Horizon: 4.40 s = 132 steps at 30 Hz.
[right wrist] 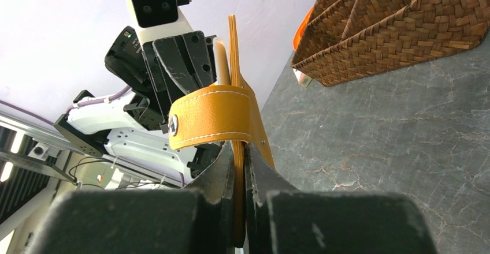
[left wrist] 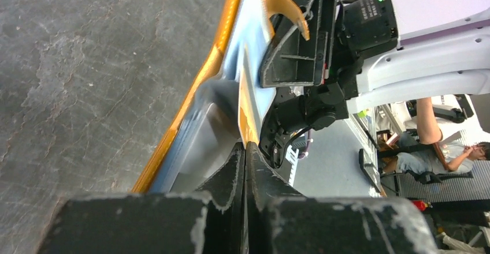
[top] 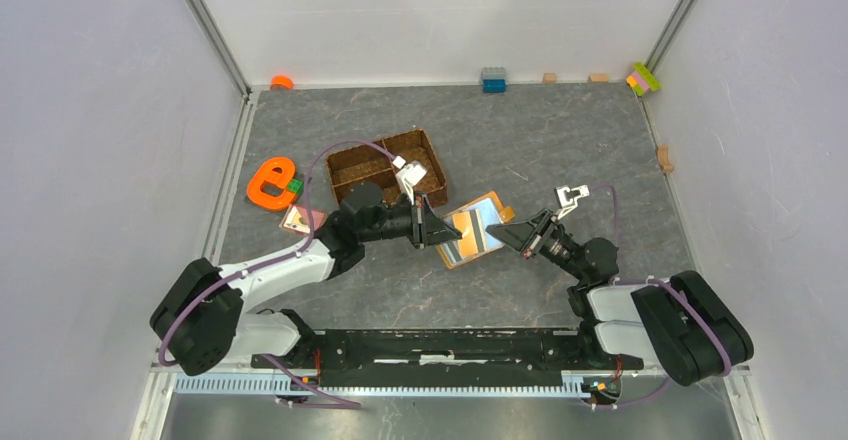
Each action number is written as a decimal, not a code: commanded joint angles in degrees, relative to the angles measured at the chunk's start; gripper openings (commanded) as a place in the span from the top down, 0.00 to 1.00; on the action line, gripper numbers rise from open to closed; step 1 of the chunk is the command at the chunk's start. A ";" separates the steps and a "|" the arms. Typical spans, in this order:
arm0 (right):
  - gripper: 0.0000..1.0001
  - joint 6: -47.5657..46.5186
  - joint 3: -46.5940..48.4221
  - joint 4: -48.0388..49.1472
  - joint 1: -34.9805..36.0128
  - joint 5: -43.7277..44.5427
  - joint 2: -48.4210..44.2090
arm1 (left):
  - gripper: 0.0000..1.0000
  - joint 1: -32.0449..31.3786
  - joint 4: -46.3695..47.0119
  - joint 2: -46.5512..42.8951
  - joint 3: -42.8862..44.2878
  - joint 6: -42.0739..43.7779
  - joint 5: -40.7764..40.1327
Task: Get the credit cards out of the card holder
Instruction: Remove the credit card from the card holder, then place the credit card in the storage box, then remove the credit card from the card holder.
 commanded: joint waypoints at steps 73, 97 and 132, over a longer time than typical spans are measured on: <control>1.00 -17.79 -7.12 -20.51 -7.47 15.72 -30.45 | 0.93 7.26 -17.16 3.92 -5.02 -74.03 -76.30; 1.00 -10.02 -8.54 2.08 -7.49 8.57 -23.61 | 0.56 7.26 -7.44 -27.14 -11.35 -14.31 -53.08; 1.00 -0.12 -6.74 28.10 -3.68 3.04 -17.15 | 0.14 1.02 25.23 0.59 -4.42 -1.29 -2.13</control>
